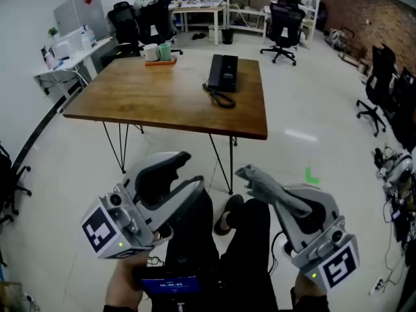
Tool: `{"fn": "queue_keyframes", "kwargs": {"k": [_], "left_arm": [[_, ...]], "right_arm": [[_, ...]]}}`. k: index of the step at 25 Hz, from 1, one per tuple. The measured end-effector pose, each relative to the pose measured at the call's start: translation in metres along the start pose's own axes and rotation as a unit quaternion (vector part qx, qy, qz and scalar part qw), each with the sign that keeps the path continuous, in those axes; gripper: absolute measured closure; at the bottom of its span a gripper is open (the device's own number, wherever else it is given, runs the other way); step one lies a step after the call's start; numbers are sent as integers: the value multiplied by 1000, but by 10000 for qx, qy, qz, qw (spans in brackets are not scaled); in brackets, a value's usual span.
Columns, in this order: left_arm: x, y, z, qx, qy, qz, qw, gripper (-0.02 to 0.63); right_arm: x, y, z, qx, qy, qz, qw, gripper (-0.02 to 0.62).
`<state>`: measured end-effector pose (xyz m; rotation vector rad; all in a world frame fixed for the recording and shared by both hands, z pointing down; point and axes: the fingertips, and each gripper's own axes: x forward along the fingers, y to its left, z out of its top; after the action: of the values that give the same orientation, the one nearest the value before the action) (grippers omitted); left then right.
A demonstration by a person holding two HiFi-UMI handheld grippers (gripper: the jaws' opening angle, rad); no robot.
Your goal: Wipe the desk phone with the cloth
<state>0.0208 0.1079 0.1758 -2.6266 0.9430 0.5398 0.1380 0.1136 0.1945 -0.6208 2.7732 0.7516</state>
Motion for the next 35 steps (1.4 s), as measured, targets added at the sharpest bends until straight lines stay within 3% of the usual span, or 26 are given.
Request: {"fn": "queue_keyframes", "kwargs": {"k": [21,24,29,31,35], "left_arm": [[13,-8,-22,-8,326,-183,9993,476],[6,-7,-21,-27,376,-150,9992,490],[5,1,-27,-27,302,-72,9995,571],[8,3,-32,-162,266,-53,9995,571],[13,1,-34,-64,262,-93,9996,571]], "right_arm": [[0,-3,-3,-16,-21,-48,10000,571],[3,2,0,-97,-72,-35,9999,571],[6,-3,-10,-79,-136,2,9999,571],[7,-9,-17,-44,-146,17,9999,571],[2,-11,-19,112,12,-32,9999,571]]}}
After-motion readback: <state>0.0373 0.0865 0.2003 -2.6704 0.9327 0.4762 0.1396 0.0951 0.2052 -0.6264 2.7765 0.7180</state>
